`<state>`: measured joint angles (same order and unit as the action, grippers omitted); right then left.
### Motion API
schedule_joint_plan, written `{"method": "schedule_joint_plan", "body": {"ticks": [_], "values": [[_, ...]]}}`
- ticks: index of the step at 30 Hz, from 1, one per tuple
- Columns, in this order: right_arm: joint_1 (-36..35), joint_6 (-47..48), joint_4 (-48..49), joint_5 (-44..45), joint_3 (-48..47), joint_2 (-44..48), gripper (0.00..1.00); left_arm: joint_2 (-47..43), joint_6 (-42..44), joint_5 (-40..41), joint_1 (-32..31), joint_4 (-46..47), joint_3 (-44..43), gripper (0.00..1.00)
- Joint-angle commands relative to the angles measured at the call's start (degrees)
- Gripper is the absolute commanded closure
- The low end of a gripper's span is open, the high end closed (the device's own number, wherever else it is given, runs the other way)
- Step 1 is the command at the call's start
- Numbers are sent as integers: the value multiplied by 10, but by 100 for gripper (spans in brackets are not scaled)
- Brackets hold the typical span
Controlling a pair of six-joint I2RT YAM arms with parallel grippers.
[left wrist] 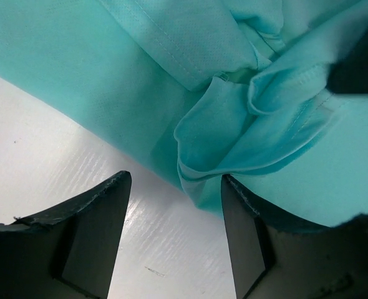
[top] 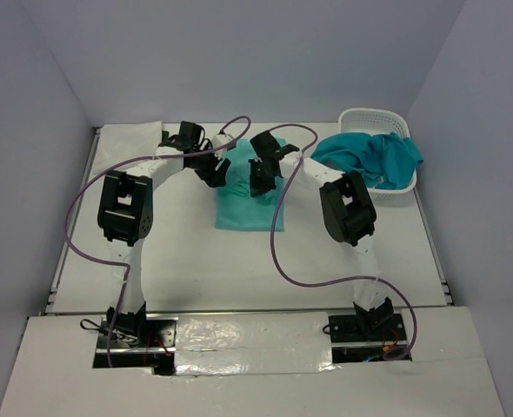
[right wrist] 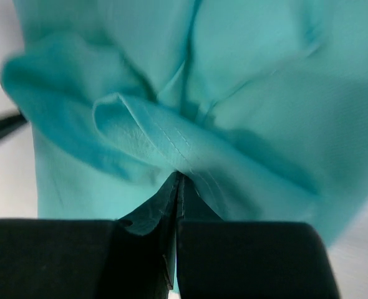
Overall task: Fold and stack the t-shirts
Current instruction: Fold the folded rectangular tshirt in 1/3 of the way
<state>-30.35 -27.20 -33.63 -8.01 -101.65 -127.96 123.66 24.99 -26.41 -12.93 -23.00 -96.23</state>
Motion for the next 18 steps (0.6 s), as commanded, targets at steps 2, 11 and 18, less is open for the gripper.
{"method": "schedule_joint_plan", "body": {"ticks": [2,11,18], "values": [[6,16,-66,160,-114,-35,100,-24,-16,-17,4,-17,-20,29],[53,55,-89,172,-308,-113,100,-61,2,10,8,-5,-28,26],[46,125,49,87,-85,74,100,-32,-35,14,26,-25,-76,27]]}}
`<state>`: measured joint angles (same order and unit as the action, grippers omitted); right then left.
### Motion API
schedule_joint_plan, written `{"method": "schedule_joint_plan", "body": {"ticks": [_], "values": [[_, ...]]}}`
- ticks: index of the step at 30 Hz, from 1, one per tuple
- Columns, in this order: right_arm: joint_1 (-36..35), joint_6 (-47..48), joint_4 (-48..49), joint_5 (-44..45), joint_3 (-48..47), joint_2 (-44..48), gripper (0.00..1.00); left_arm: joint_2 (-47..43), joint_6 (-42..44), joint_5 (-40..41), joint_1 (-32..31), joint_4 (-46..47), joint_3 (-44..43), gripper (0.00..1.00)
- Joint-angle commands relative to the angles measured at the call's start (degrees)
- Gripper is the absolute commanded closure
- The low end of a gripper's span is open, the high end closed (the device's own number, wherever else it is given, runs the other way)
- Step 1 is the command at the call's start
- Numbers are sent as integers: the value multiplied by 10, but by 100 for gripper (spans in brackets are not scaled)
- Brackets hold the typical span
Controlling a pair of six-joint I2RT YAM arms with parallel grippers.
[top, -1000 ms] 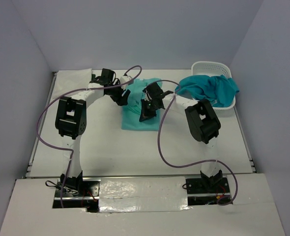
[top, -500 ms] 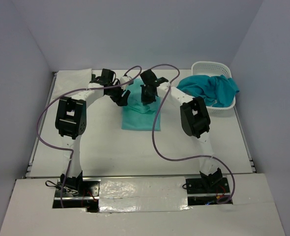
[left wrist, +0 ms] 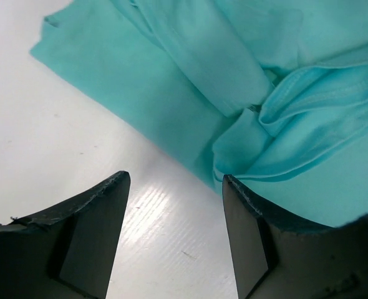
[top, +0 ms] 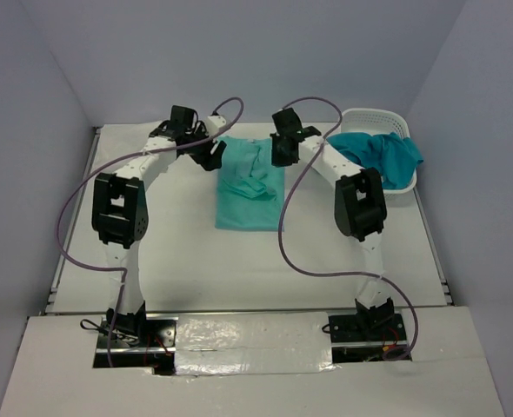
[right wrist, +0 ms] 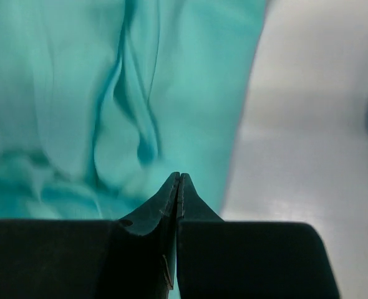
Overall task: Fold and stack the t-shirts
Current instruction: Fold the folded rectangular tshirt in 1/3 of the way
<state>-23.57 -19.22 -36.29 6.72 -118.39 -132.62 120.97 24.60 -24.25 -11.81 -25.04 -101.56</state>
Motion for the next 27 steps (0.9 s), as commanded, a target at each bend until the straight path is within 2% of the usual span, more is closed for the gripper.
{"method": "schedule_joint_plan", "body": {"ticks": [1,2,3,5,12,17,23,27], "values": [[-24,47,89,-84,121,172,100,-7,-34,-10,18,-1,-20,27],[-25,44,94,-106,180,190,100,-13,-39,-11,23,3,-18,27],[-26,40,97,-155,206,214,100,-15,-42,-11,26,7,-13,27],[-32,25,105,-197,277,231,100,-24,-44,-12,33,11,-8,27],[-60,-27,124,-269,380,221,100,-39,-44,2,41,10,6,27],[-64,-42,120,-272,367,171,100,-43,-47,-2,41,13,10,27],[-53,-51,108,-233,249,93,100,-38,-48,-5,40,6,0,27],[-28,-84,116,-210,208,53,100,-42,-43,-1,41,6,2,27]]}}
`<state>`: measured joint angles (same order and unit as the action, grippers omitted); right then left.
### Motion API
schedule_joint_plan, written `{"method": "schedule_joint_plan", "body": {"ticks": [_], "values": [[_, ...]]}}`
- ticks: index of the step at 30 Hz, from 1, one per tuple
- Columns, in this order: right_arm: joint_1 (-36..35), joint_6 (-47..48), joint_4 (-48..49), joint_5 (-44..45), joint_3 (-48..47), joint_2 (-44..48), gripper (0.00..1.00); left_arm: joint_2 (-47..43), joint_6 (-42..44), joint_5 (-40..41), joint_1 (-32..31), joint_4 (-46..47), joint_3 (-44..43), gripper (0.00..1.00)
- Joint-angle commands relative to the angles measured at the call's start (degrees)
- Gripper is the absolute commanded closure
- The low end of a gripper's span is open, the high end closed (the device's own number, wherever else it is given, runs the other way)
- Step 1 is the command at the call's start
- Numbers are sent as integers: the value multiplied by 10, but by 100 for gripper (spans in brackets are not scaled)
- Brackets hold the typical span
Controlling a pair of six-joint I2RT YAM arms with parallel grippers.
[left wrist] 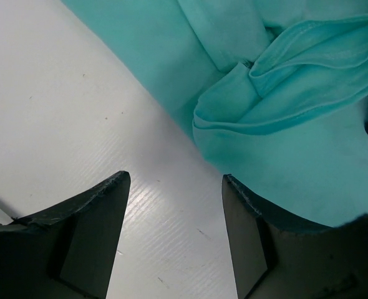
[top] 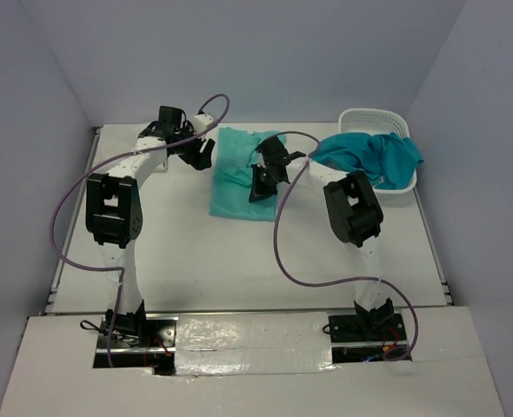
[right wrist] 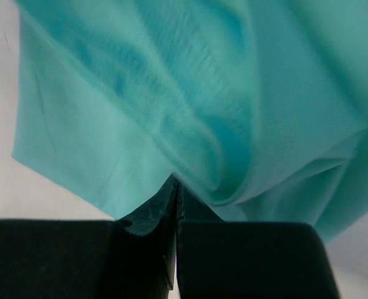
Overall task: Fold and stack the t-shirts
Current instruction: Fold the folded rectangular tshirt in 1/3 of the way, then grab one side of the 2/3 rectangular tshirt with both arms
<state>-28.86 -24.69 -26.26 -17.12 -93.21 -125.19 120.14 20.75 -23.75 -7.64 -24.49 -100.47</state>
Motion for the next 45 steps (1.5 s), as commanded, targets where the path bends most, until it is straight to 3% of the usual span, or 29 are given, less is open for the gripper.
{"method": "schedule_joint_plan", "body": {"ticks": [1,9,14,17,19,20,22,23,26,27,29,33,35,38,44,45], "values": [[38,-36,14,31,-53,-30,100,-34,-5,-6,-1,1,-8,27],[76,-49,11,4,-137,-74,100,-37,13,-7,-1,0,0,28],[93,-122,38,-15,-217,-132,100,-32,21,-14,-1,-6,-1,28],[114,-160,29,-11,-238,-147,100,-45,85,-44,-2,-20,13,28],[117,-157,38,-3,-198,-121,100,-63,151,-78,-4,-45,31,28],[117,-142,45,5,-176,-80,100,-92,255,-110,-14,-58,65,28],[120,-110,46,39,-127,-38,94,-152,384,-125,-29,-85,123,25],[120,-100,33,52,-114,3,92,-169,499,-125,-46,-90,185,23],[121,-77,23,75,-45,82,82,-178,608,-125,-62,-146,215,15],[121,-75,30,67,-22,99,79,-175,625,-145,-64,-161,214,3],[119,-75,39,29,53,130,64,-174,669,-157,-69,-174,223,0],[108,-97,77,-11,188,179,43,-174,675,-146,-90,-135,255,1],[103,-104,90,-26,211,174,41,-166,637,-117,-102,-66,280,1],[99,-122,110,-55,239,160,41,-153,640,-79,-109,-42,292,5],[82,-149,130,-65,267,144,42,-141,642,-62,-123,-62,302,19],[83,-152,134,-72,269,140,43,-135,637,-57,-127,-55,304,27]]}}
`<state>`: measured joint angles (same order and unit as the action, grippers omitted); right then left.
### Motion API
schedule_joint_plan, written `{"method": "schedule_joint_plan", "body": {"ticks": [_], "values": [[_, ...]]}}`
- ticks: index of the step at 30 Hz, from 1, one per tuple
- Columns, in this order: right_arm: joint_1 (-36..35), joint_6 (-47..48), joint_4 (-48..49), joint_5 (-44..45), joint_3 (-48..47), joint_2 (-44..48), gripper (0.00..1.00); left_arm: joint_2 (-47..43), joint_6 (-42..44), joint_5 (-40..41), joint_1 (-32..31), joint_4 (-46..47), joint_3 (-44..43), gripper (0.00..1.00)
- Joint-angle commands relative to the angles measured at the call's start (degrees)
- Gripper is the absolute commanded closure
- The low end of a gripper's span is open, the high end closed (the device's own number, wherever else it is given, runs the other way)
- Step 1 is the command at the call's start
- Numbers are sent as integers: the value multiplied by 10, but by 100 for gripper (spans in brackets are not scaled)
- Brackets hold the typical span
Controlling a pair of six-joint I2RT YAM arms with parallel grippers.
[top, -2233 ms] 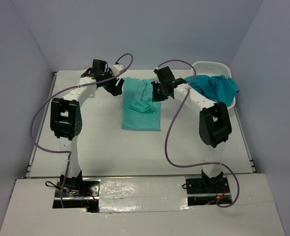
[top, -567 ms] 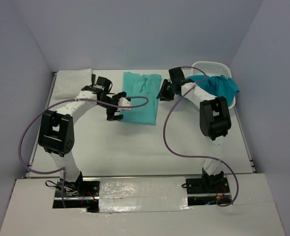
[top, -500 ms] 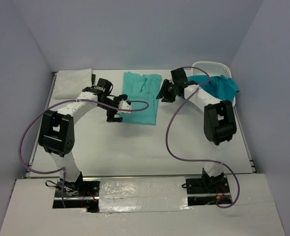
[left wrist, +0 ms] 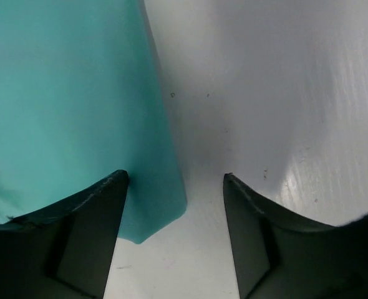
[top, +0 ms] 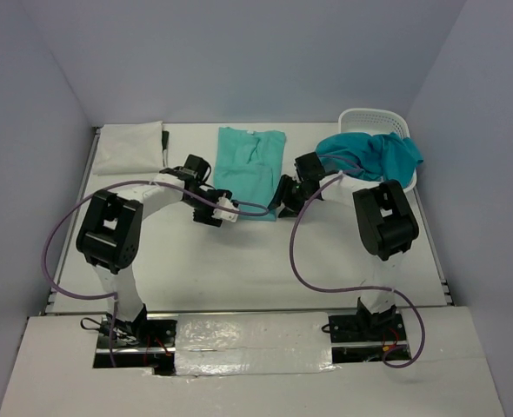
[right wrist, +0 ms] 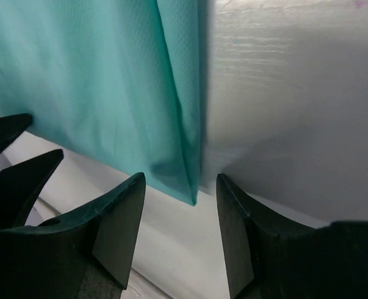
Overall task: Fold and stack the t-shirts
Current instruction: Grab one side of the 2/3 rectangular tshirt with both arms
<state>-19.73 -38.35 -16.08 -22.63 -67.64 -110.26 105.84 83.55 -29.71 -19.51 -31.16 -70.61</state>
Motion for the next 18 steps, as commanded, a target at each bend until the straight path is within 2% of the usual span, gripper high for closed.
{"method": "schedule_joint_plan", "body": {"ticks": [1,3,5,7,8,9,10,14,18], "values": [[-9,-20,35,-21,13,-18,43,11,-3,18,-18,17,8,34],[-13,-24,33,-29,11,-25,45,23,-25,38,-26,32,10,46],[-14,-26,19,-29,11,-24,45,28,-26,55,-26,23,8,45],[-16,-25,15,-15,26,-8,43,25,-23,66,-26,18,20,39],[-15,-26,16,-14,42,-1,42,22,-21,71,-26,20,26,32],[-15,-27,18,-13,49,3,41,14,-20,73,-26,21,40,30],[-15,-28,20,-14,54,7,41,11,-22,75,-26,28,47,30],[-22,-40,33,-27,69,-4,41,14,-53,92,-27,54,62,43],[-24,-56,63,-31,76,-15,47,16,-68,126,-27,68,67,45]]}}
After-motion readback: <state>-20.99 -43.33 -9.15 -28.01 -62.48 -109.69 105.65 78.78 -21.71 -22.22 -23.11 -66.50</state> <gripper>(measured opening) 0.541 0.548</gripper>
